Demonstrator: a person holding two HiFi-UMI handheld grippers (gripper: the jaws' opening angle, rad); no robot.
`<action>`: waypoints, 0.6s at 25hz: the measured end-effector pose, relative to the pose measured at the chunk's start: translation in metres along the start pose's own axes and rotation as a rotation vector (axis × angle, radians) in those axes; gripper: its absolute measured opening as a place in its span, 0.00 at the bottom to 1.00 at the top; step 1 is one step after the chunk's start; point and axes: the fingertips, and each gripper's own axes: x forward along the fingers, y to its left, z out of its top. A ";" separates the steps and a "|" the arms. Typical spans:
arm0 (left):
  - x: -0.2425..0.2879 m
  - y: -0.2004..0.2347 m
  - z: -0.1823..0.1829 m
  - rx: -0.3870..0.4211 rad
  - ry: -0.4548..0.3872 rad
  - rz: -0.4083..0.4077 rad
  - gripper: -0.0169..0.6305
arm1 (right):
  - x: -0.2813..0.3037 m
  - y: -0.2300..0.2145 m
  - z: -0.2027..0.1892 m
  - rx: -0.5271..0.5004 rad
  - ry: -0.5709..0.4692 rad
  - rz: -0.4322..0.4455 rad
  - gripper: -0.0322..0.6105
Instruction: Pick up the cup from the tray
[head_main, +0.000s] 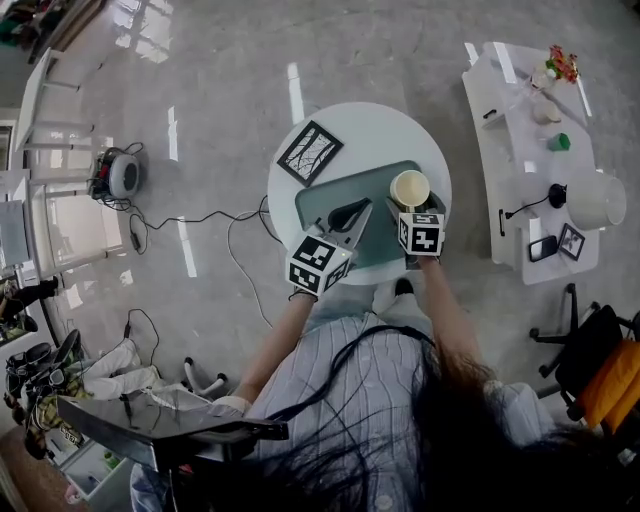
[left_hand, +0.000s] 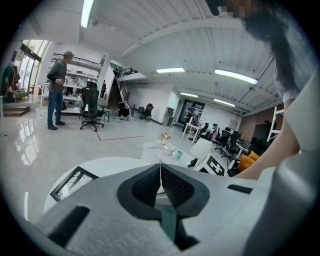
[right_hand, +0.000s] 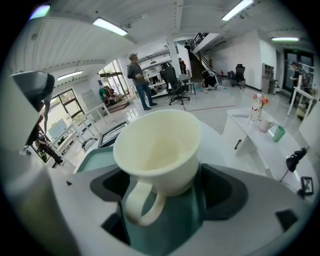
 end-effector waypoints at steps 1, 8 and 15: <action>0.000 0.000 -0.001 0.000 0.002 -0.001 0.05 | 0.001 -0.001 0.000 -0.002 -0.003 -0.007 0.69; -0.005 0.002 -0.004 0.000 0.006 0.007 0.05 | 0.005 -0.003 0.003 -0.025 -0.012 -0.049 0.69; -0.013 0.012 -0.007 -0.011 0.007 0.036 0.05 | 0.013 -0.003 0.016 -0.014 -0.019 -0.074 0.69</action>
